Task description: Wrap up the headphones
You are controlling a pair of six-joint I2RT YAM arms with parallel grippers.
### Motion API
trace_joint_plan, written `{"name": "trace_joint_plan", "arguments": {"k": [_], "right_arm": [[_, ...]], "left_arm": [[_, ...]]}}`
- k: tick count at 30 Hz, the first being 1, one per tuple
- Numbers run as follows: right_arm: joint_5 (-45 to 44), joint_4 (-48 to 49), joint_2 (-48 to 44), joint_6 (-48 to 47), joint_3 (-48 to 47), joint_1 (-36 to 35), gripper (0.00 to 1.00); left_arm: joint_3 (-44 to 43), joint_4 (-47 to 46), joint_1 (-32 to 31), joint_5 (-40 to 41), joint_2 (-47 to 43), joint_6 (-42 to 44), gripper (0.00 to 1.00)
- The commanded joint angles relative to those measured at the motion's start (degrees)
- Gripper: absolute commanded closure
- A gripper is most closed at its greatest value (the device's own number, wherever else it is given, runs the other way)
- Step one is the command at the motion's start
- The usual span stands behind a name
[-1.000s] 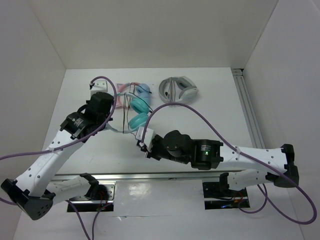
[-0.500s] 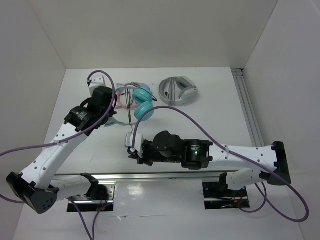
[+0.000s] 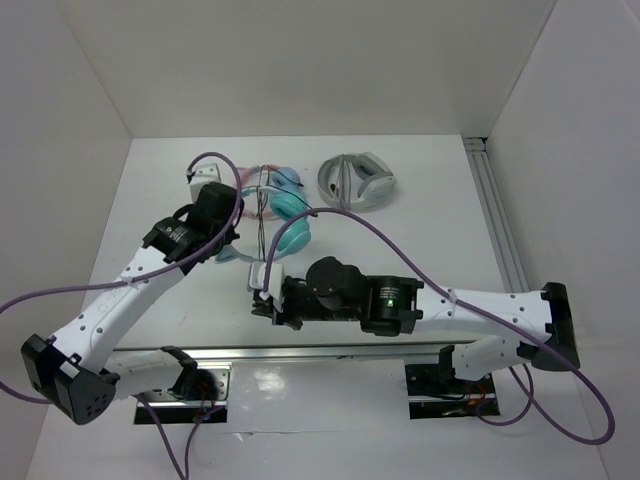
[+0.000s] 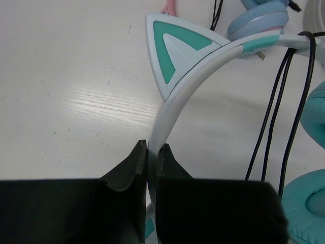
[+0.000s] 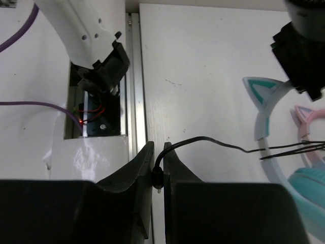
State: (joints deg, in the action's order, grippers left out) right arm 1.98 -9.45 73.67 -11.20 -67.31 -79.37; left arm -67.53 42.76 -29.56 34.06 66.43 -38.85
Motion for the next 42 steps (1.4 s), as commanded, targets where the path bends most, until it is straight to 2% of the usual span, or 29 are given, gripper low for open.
{"name": "trace_joint_plan", "arguments": {"k": [1, 4, 7, 11, 16, 19, 21, 26, 29, 36, 42], "right_arm": [[-3.5, -1.1, 0.6, -2.1, -5.7, 0.2, 1.0], [-13.2, -5.8, 0.6, -6.1, -7.1, 0.7, 1.0], [-17.7, -9.8, -0.5, -8.9, -7.9, 1.5, 1.0], [-24.1, -12.6, -3.3, -11.9, -8.7, 2.0, 1.0], [-34.0, -12.6, -5.7, -13.9, -6.6, 0.2, 1.0], [-40.5, -7.3, -6.3, -17.3, -3.2, -0.4, 1.0], [-42.9, -5.0, -6.3, -19.2, -1.8, -0.4, 1.0], [-46.1, -0.7, -6.3, -21.6, 0.4, -0.4, 1.0], [-46.1, 1.0, -6.3, -22.3, 2.0, 2.5, 1.0], [-39.0, -0.2, -4.4, -18.6, 3.2, 10.9, 1.0], [-34.8, 0.5, -2.5, -17.3, 3.2, 16.3, 0.99]], "left_arm": [[-1.4, -6.4, -2.5, -1.6, 1.1, 3.8, 1.0], [-3.5, -2.5, -6.2, -4.0, 2.1, 10.4, 1.0], [-1.5, -0.6, -10.0, -3.5, 0.8, 11.3, 1.0], [2.6, 0.1, -10.9, -5.1, -4.6, 13.4, 1.0], [4.8, 3.7, -12.0, -3.2, -8.6, 16.8, 1.0], [6.3, 4.3, -12.0, -8.4, -10.3, 20.2, 1.0], [7.7, 4.9, -14.5, -10.2, -11.8, 20.8, 1.0], [5.7, 8.6, -18.9, -10.8, -12.4, 19.5, 1.0], [4.0, 10.7, -20.4, -10.2, -11.9, 19.0, 1.0], [0.6, 15.0, -21.9, -6.0, -12.5, 17.2, 1.0], [-2.0, 16.3, -21.9, -8.6, -13.7, 18.6, 1.0]]}}
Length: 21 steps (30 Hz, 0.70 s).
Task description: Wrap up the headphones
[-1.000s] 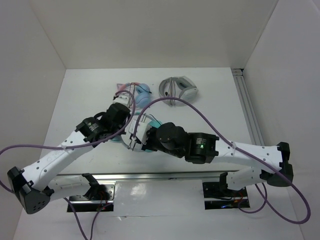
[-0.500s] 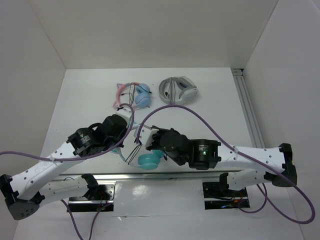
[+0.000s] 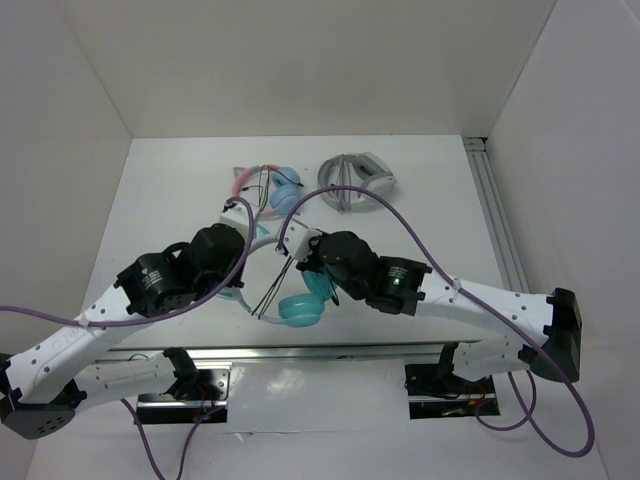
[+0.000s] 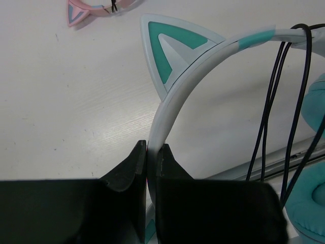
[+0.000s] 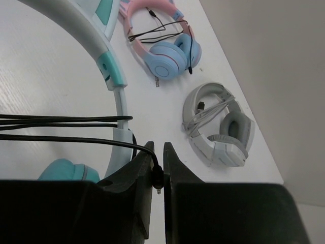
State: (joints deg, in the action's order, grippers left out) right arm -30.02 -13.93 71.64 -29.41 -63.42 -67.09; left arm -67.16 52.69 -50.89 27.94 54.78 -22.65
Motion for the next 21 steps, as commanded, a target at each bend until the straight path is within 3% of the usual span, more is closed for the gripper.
{"name": "trace_joint_plan", "arguments": {"k": [1, 6, 11, 15, 21], "right_arm": [[-2.2, 5.0, -0.4, 0.9, -0.7, 4.8, 0.96], [-0.3, 5.0, -0.4, 2.0, -1.3, 7.2, 0.94], [0.8, 6.5, -2.1, 3.0, 0.2, 10.1, 0.73], [3.1, 6.5, -1.1, 4.8, 0.3, 13.7, 0.71], [5.1, 6.5, 1.7, 6.5, 0.3, 15.9, 0.58]], "left_arm": [[-3.0, 7.0, -0.5, -3.3, -2.1, 2.4, 1.0], [-3.0, 7.0, -0.5, -6.1, -2.6, 3.8, 1.0], [-4.1, 7.5, -0.5, -3.4, -3.1, 3.8, 1.0], [-4.7, 7.5, -0.5, -4.6, -2.6, 3.2, 1.0], [-4.7, 7.5, -0.5, -6.0, -2.6, 3.2, 1.0]]}}
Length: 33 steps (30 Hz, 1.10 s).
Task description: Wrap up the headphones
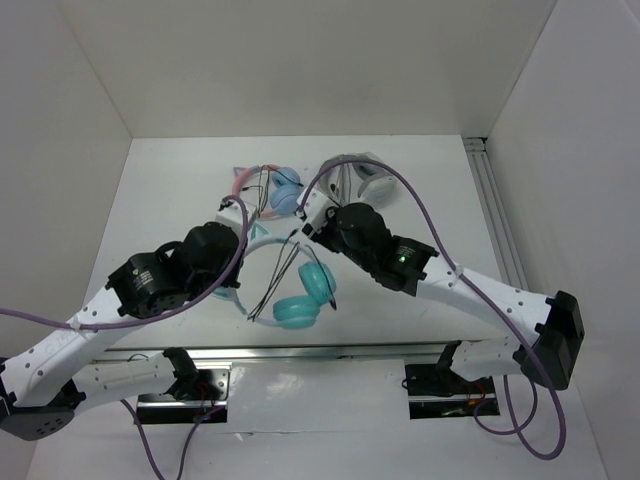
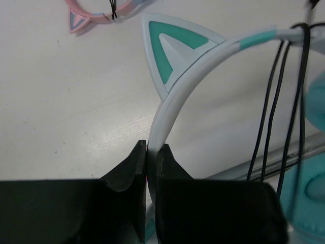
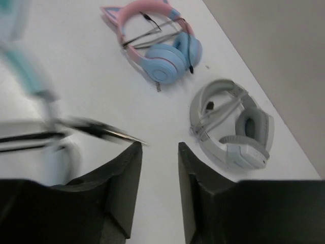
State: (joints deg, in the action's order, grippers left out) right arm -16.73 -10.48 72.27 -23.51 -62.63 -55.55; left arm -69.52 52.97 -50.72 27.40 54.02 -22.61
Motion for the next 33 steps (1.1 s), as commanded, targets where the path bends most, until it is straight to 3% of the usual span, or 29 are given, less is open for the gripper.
{"name": "trace_joint_plan", "arguments": {"k": [1, 6, 13, 21, 26, 29, 33], "right_arm": [[-7.5, 3.7, 1.1, 1.2, -0.5, 5.5, 0.54], [-5.9, 3.7, 1.6, 2.2, -1.5, 7.0, 0.45], [-7.0, 5.2, 1.6, 3.3, 0.1, 7.6, 0.44], [-8.7, 5.0, -3.4, 18.2, -4.9, 13.4, 0.32], [-10.2, -4.7, -5.9, 28.5, -9.6, 14.2, 0.23], [-16.7, -10.7, -8.4, 32.8, -11.0, 8.5, 0.09], [-20.4, -12.8, -15.0, 35.3, -11.0, 3.5, 0.01]], "left_arm": [[-2.3, 7.2, -0.7, -5.4, -1.8, 3.2, 1.0], [-1.2, 7.2, -0.7, -6.0, -1.8, 3.7, 1.0], [-0.7, 7.2, -0.7, -2.8, 0.2, 2.7, 1.0], [0.4, 2.5, -0.7, -0.9, 7.7, 0.9, 1.0], [-2.5, -3.8, -1.2, -6.5, 11.7, -0.8, 1.0], [-4.9, -6.6, -1.2, -6.0, 15.0, -1.3, 1.0], [-5.5, -10.0, 1.4, -6.5, 22.4, -0.8, 1.0]]}}
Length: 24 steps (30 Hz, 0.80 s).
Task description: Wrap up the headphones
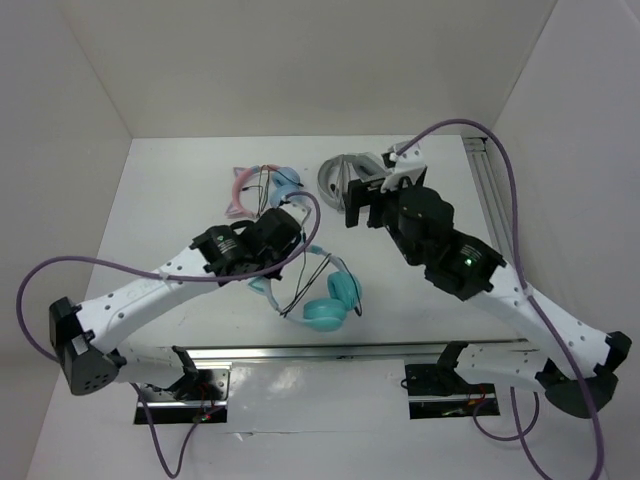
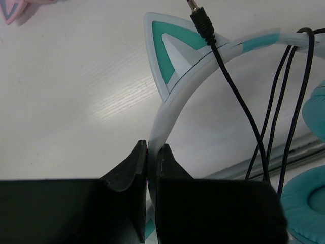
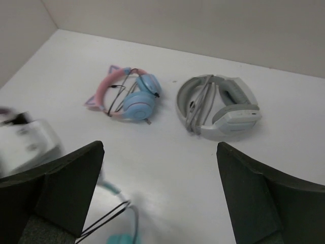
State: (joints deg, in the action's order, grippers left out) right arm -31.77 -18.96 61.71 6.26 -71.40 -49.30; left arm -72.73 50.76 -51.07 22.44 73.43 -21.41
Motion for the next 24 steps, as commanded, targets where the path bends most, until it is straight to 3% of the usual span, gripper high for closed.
{"name": "trace_joint_plan", "arguments": {"k": [1, 9, 15, 24], "right_arm": [[-4.4, -4.9, -6.8, 5.5, -2.3, -3.3, 0.01], [-0.9, -8.0, -10.7, 6.0, -0.9, -4.8, 0.01], [-0.4, -8.0, -11.9, 5.4, 2.3, -4.8, 0.01], [3.9, -5.6, -11.9, 4.8, 5.5, -4.8, 0.01]], "left_arm": [[-1.7, -9.1, 2.6, -1.5, 4.8, -2.8, 1.0], [4.3, -20.3, 12.5, -0.2, 7.3, -12.1, 1.0], [7.4, -24.4, 19.4, -0.7, 7.3, -13.7, 1.0], [25.2, -35.2, 32.1, -4.4, 0.6, -19.4, 1.0]]}}
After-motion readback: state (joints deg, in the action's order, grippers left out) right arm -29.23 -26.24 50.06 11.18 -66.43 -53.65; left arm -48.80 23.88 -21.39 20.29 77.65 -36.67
